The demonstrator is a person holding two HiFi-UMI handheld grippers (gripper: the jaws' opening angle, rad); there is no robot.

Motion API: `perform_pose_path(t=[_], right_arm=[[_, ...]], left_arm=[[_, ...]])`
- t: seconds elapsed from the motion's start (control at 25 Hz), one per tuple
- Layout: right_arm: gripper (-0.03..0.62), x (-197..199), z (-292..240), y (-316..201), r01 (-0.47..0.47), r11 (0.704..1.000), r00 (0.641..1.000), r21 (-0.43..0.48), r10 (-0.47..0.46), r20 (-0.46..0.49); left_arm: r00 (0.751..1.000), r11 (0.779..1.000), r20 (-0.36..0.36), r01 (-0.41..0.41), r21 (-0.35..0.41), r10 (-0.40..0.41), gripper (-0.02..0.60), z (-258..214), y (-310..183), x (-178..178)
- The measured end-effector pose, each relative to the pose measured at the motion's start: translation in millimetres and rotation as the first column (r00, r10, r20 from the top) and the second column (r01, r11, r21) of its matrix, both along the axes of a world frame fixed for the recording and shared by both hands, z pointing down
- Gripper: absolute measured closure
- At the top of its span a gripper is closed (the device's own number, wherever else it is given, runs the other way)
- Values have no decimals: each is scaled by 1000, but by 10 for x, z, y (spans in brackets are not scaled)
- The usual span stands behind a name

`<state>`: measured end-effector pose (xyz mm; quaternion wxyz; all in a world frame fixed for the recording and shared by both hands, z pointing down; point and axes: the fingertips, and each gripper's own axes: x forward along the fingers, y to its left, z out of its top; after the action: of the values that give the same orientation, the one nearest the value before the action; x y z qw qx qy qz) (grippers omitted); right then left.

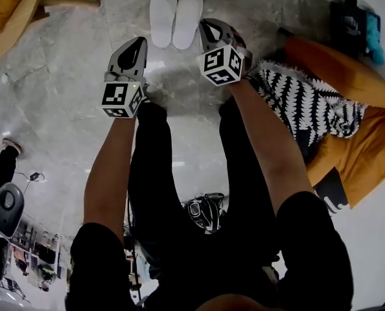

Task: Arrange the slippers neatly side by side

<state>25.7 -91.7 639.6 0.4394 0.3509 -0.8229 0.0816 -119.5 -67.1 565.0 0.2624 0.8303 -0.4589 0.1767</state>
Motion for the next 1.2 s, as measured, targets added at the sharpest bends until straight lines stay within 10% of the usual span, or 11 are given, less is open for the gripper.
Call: perform_pose_path(t=[0.28,0.72,1.2], right_arm=[[562,-129,-1960,-51,-40,997,953,61,20,302],[563,-144,-4969,-259,-226,967,725,120,84,683],[563,121,-7635,66,-300,882,608,364,-117,785]], left_arm=[[1000,997,-19,10,79,-8,563,-1430,-130,285],[996,958,-88,30,286,-5,563,-3926,-284,115],[978,854,-147,-49,518,145,563,-6248,-151,-565]])
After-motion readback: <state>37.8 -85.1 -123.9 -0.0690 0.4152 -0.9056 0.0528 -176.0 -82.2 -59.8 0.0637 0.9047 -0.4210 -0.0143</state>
